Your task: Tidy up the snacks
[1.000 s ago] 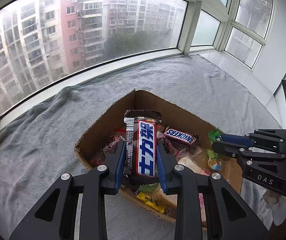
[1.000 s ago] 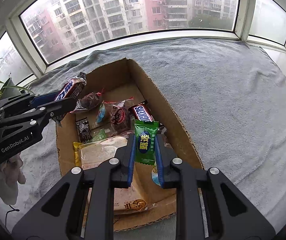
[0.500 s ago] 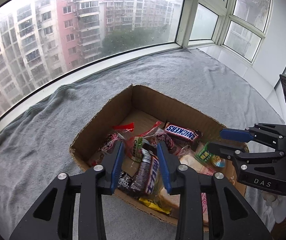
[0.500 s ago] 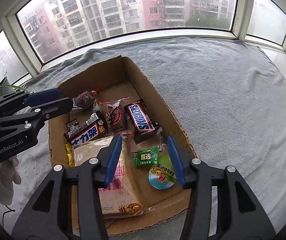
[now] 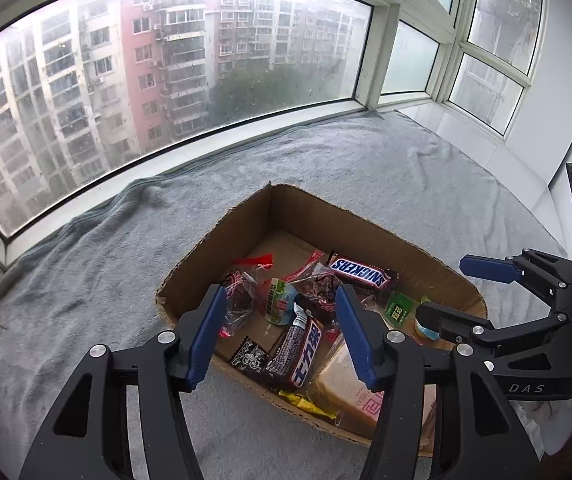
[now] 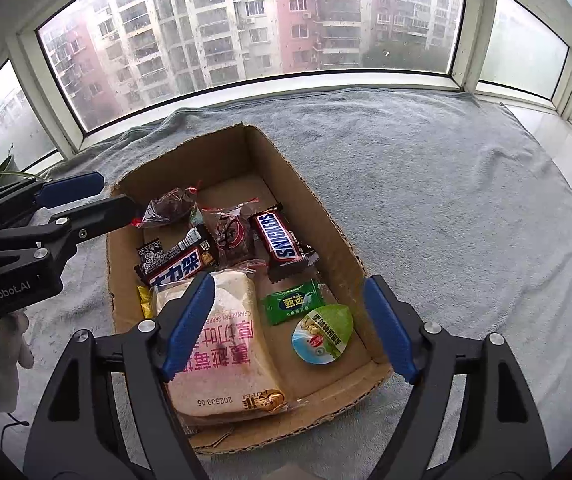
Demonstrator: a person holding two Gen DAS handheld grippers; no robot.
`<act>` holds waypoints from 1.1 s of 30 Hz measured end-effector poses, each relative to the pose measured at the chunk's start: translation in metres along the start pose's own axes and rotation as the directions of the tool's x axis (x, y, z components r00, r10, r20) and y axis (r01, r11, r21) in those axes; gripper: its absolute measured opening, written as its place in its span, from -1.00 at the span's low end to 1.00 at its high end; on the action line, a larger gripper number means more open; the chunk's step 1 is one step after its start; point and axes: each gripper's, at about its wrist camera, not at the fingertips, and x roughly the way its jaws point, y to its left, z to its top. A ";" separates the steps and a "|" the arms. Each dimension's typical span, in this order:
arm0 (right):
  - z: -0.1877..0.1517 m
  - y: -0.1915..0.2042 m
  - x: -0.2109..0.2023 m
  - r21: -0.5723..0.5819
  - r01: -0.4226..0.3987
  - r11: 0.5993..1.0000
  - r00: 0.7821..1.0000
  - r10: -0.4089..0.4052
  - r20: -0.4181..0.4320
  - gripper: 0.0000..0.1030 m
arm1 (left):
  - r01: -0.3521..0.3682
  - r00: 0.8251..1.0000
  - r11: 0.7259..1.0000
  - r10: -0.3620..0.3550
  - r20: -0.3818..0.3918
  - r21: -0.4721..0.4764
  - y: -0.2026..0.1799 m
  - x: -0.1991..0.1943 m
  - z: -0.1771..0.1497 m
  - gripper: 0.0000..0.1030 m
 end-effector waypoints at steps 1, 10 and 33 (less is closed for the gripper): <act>-0.001 0.000 -0.003 0.002 0.001 1.000 1.000 -0.001 0.004 0.61 | 0.000 1.000 1.000 0.000 0.002 0.002 -0.001 -0.002 0.000 0.09; -0.007 0.003 -0.034 0.024 0.024 0.999 0.998 -0.025 0.054 0.65 | 0.003 1.000 1.000 -0.003 0.025 0.003 -0.004 -0.028 -0.004 0.23; -0.046 0.037 -0.143 0.082 0.175 0.981 0.951 -0.190 0.243 0.83 | -0.018 0.983 0.999 0.026 0.182 -0.043 -0.011 -0.139 -0.050 0.40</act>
